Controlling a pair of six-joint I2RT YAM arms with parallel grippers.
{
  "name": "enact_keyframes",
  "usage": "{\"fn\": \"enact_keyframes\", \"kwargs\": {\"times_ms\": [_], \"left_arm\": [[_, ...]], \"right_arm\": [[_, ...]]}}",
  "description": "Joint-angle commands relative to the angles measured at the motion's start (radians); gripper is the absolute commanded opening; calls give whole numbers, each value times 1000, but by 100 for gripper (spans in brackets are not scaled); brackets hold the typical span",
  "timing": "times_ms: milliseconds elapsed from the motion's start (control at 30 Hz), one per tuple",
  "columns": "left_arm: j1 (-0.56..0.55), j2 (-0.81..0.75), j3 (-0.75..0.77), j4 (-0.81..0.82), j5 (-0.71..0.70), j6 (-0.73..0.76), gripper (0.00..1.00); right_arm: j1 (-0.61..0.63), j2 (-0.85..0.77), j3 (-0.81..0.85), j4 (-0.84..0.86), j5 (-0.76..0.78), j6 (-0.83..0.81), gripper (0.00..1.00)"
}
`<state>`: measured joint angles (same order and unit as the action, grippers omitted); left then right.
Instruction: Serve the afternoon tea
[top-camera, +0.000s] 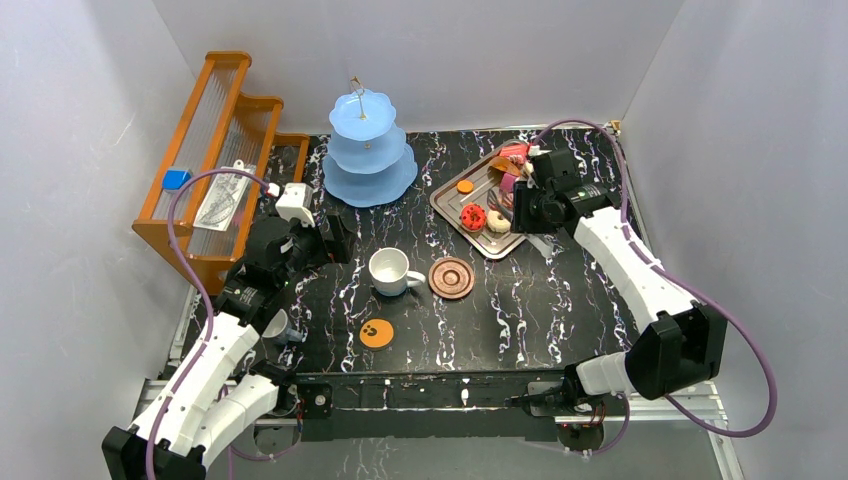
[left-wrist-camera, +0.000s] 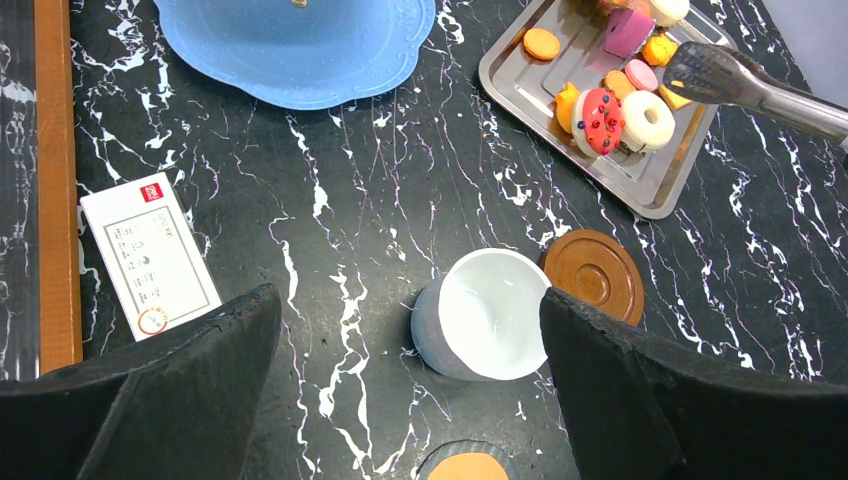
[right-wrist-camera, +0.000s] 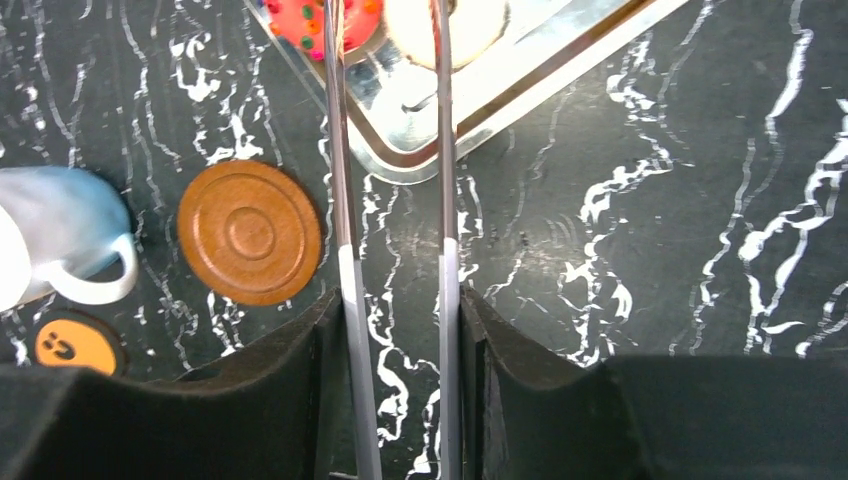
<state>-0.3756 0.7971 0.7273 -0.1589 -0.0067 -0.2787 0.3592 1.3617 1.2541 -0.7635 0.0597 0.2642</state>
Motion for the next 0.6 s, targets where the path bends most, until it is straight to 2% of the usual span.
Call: {"fn": "enact_keyframes", "kwargs": {"times_ms": [0, 67, 167, 200, 267, 333, 433, 567], "left_arm": [[-5, -9, -5, 21, 7, 15, 98], [-5, -10, -6, 21, 7, 16, 98], [-5, -11, -5, 22, 7, 16, 98], [-5, -13, -5, 22, 7, 16, 98], [-5, -16, -5, 22, 7, 18, 98], [-5, -18, -6, 20, 7, 18, 98], [-5, -18, -6, 21, 7, 18, 98], [-5, -17, -5, 19, 7, 19, 98]], "right_arm": [[-6, -61, 52, 18, 127, 25, 52], [-8, -69, 51, 17, 120, 20, 57], [-7, -59, 49, 15, 71, 21, 57], [-8, -53, 45, 17, 46, 24, 56], [-6, -49, 37, 28, 0, 28, 44], [-8, -47, 34, 46, -49, 31, 41], [-5, -37, 40, 60, -132, 32, 46], [16, -14, 35, 53, -140, 46, 50]]}}
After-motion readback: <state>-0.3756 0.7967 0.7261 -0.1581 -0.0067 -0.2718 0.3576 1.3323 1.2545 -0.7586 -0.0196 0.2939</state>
